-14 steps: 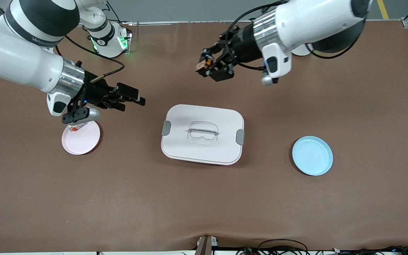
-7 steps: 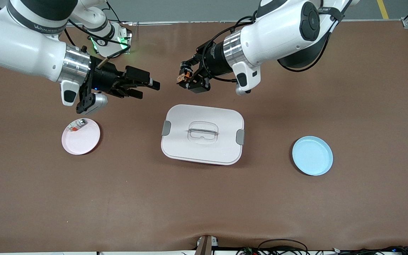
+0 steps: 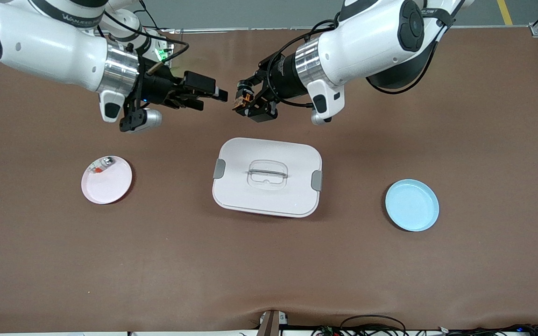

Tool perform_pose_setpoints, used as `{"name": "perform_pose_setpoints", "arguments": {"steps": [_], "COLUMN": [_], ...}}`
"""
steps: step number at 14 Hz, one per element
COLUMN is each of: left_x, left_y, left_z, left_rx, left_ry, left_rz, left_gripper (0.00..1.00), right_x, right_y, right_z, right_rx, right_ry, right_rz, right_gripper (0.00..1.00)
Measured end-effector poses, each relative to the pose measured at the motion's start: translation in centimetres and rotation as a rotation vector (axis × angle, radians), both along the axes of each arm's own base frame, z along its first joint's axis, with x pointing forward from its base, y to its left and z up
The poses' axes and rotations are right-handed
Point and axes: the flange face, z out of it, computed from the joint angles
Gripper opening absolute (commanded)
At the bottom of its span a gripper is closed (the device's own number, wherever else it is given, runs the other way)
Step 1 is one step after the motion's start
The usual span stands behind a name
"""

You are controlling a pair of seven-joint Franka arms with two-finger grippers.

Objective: Transfer orange switch to right arm and place
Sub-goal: 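Close the right gripper on the switch held by the left gripper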

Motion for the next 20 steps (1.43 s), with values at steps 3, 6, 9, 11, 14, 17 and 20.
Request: {"name": "perform_pose_setpoints", "arguments": {"steps": [3, 6, 9, 11, 14, 17, 20], "left_x": [0.0, 0.0, 0.0, 0.0, 0.0, 0.0, -0.1], "left_y": [0.0, 0.0, 0.0, 0.0, 0.0, 0.0, 0.0], "left_z": [0.0, 0.1, 0.1, 0.2, 0.5, 0.6, 0.6], "left_rx": [0.0, -0.001, -0.001, -0.002, -0.005, -0.006, -0.007], "left_ry": [-0.001, -0.001, -0.001, -0.002, -0.006, -0.007, -0.008], "left_rz": [0.0, 0.001, 0.001, 0.001, 0.002, 0.002, 0.002], "left_gripper": [0.0, 0.0, 0.0, 0.0, 0.0, 0.0, 0.0], "right_x": [-0.7, -1.2, -1.5, -1.8, -1.8, -2.1, -2.5], "right_y": [1.3, 2.7, 3.6, 4.1, 4.2, 4.9, 5.8], "right_z": [0.4, 0.8, 1.1, 1.1, 1.6, 1.9, 2.0], "right_rx": [-0.002, 0.008, 0.007, -0.018, -0.043, -0.037, -0.039], "right_ry": [0.035, 0.021, -0.008, -0.041, -0.088, -0.12, -0.141], "right_rz": [-0.042, -0.056, -0.058, -0.05, -0.038, -0.033, -0.026], "right_gripper": [1.0, 1.0, 1.0, 1.0, 1.0, 1.0, 1.0]}}
